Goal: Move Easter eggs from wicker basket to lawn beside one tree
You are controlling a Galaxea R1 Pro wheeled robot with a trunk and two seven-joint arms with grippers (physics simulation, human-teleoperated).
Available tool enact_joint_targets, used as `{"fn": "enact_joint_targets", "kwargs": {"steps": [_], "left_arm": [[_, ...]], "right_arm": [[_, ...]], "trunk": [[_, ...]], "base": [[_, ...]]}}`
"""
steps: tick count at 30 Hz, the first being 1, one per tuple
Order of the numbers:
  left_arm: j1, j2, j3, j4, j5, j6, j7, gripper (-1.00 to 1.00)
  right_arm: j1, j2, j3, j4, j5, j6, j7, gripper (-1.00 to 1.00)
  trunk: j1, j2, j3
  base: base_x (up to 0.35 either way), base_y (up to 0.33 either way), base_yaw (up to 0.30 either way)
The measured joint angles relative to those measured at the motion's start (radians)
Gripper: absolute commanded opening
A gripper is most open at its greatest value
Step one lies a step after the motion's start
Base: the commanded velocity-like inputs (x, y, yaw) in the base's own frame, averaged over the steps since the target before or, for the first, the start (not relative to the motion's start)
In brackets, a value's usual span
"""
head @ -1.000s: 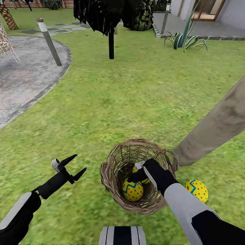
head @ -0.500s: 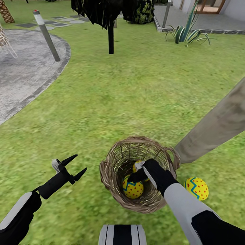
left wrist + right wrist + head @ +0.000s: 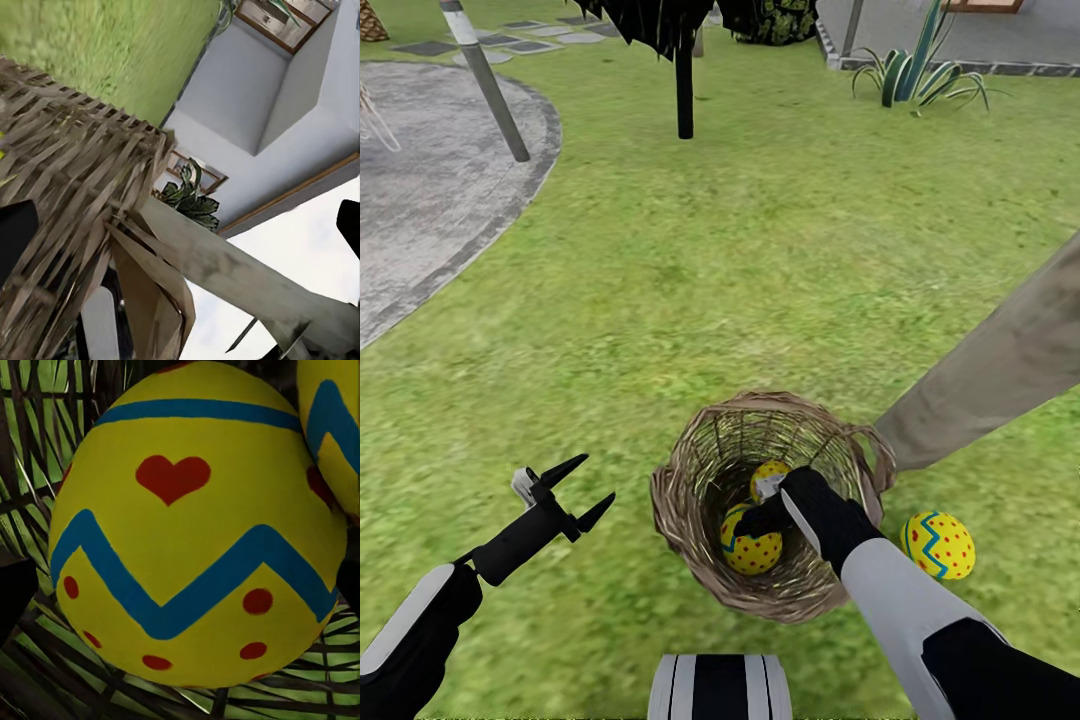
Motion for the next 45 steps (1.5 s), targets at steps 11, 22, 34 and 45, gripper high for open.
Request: {"fn": "enact_joint_targets", "kwargs": {"steps": [11, 22, 34, 45], "left_arm": [[0.0, 0.0, 0.0, 0.0, 0.001, 0.0, 0.0, 1.0], [0.0, -0.001, 0.0, 0.001, 0.001, 0.0, 0.0, 1.0], [0.0, -0.001, 0.0, 0.002, 0.001, -0.001, 0.0, 1.0], [0.0, -0.021, -0.005, 0.003, 0.0, 0.001, 0.002, 1.0]], "right_arm": [[0.0, 0.0, -0.001, 0.0, -0.001, 0.0, 0.0, 1.0], [-0.001, 0.003, 0.001, -0.01, -0.005, 0.001, 0.002, 1.0], [0.004, 0.002, 0.0, -0.053, -0.009, 0.002, 0.004, -1.0], [0.004, 0.002, -0.001, -0.033, -0.009, 0.001, 0.002, -1.0]], "trunk": [[0.003, -0.001, -0.023], [0.004, -0.002, -0.035], [0.005, -0.003, -0.046], [0.004, -0.002, -0.039]], "base": [[0.0, 0.0, 0.0], [0.0, 0.0, 0.0], [0.0, 0.0, 0.0], [0.0, 0.0, 0.0]]}}
